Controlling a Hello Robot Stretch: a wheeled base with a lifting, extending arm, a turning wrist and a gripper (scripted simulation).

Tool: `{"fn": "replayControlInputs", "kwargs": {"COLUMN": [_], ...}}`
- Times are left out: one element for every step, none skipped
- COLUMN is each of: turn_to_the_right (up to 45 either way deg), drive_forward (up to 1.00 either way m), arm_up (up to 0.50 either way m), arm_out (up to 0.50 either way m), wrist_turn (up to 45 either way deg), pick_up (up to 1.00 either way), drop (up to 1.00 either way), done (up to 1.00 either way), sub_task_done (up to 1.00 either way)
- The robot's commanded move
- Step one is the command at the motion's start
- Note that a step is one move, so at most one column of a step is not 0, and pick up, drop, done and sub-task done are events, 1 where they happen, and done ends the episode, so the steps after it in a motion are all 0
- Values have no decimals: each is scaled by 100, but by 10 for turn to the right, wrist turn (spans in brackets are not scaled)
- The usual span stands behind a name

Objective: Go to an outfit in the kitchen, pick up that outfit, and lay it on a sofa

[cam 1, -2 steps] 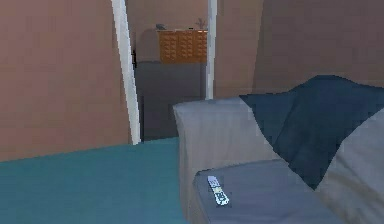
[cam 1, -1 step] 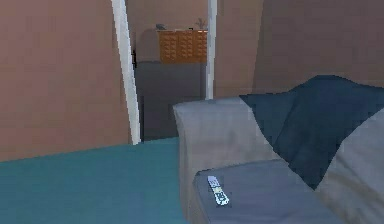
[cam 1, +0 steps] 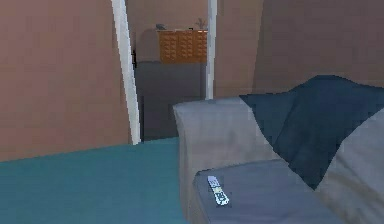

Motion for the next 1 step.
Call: {"fn": "replayControlInputs", "kwargs": {"turn_to_the_right": [0], "drive_forward": [0], "arm_up": [0], "arm_out": [0], "wrist_turn": [0], "pick_up": [0], "drop": [100], "done": [0], "sub_task_done": [0]}}
